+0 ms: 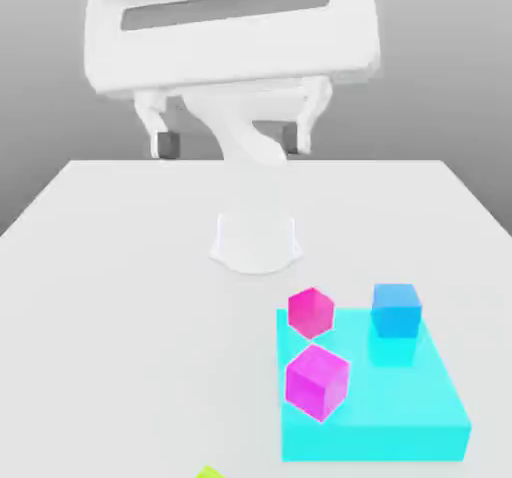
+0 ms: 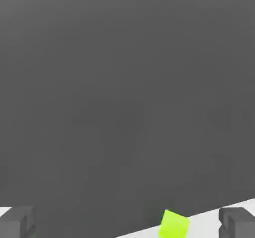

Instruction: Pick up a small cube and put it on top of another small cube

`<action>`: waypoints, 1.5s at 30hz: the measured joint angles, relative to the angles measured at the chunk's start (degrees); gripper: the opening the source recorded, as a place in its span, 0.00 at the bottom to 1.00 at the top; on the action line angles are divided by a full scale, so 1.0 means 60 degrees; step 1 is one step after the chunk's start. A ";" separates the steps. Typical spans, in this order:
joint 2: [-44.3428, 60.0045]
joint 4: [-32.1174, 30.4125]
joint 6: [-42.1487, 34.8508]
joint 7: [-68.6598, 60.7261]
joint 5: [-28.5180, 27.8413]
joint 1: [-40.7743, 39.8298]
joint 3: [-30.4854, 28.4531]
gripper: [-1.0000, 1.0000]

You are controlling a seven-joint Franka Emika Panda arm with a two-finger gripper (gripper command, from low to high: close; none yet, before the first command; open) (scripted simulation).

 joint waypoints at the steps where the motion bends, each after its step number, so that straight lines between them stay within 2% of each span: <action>1: 0.0346 0.0014 0.0101 0.0153 -0.0009 -0.0022 0.0001 0.50; 14: 0.4832 0.0209 0.1382 0.2238 -0.0210 0.0064 -0.0415 0.50; 18: 0.6215 0.0452 0.2265 0.2367 -0.0159 0.0040 -0.0408 0.50; 19: 0.6561 0.0527 0.2526 0.2360 -0.0142 0.0019 -0.0385 0.00; 25: 0.6734 0.0566 0.2665 0.2356 -0.0132 0.0010 -0.0373 0.00; 31: 0.5182 0.0125 0.1549 0.2211 -0.0233 0.0121 -0.0356 0.00; 39: 0.2620 -0.1718 0.0815 -0.1059 -0.0133 0.0750 0.1175 0.00; 45: 0.0660 -0.3140 0.0295 -0.3934 0.0386 0.2058 0.1770 0.00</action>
